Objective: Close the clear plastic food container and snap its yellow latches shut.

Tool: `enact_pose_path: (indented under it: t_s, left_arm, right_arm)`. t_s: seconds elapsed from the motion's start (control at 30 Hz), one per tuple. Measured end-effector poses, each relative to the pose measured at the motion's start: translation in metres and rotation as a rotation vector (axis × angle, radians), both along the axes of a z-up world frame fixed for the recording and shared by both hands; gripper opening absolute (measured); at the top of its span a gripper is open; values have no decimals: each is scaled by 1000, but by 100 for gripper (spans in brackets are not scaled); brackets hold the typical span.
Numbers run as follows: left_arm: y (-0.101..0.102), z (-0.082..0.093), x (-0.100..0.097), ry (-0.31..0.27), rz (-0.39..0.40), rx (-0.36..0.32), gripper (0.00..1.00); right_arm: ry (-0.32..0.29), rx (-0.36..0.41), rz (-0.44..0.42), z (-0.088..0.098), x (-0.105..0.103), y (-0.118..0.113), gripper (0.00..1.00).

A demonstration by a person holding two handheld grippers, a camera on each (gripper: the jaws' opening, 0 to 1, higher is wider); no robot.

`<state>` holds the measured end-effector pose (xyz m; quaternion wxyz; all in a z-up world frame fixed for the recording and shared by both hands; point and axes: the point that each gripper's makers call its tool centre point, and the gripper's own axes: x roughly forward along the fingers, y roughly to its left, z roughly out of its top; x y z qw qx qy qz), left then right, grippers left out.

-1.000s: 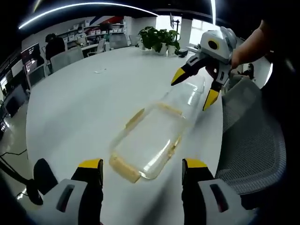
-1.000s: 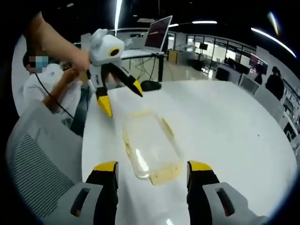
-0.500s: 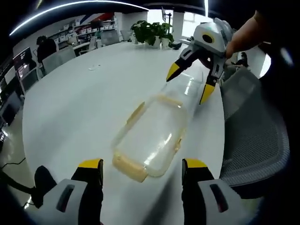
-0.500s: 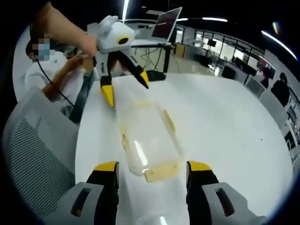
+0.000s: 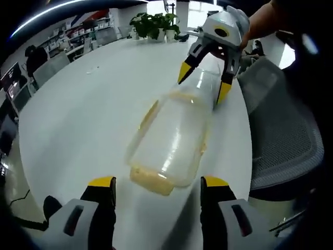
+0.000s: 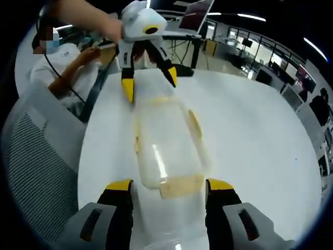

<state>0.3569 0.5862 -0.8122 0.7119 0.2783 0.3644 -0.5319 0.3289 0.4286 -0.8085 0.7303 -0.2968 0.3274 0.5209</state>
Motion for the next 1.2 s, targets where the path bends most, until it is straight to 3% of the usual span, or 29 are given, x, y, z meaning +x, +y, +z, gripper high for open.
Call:
enact_pose_path:
  t_s: [0.2,0.97,1.2]
  left_arm:
    - [3,-7,-1,4,-57,47,65]
    - [8,-19,4,-22,-284,200,59]
    - [4,-21,3,-2,-319,206,54]
  right_arm:
    - [31,-25,-3,-7,3,-3,53]
    - [33,-131,84,-20,10,-2,50]
    - [42,-174,115,-24,14,-4,45]
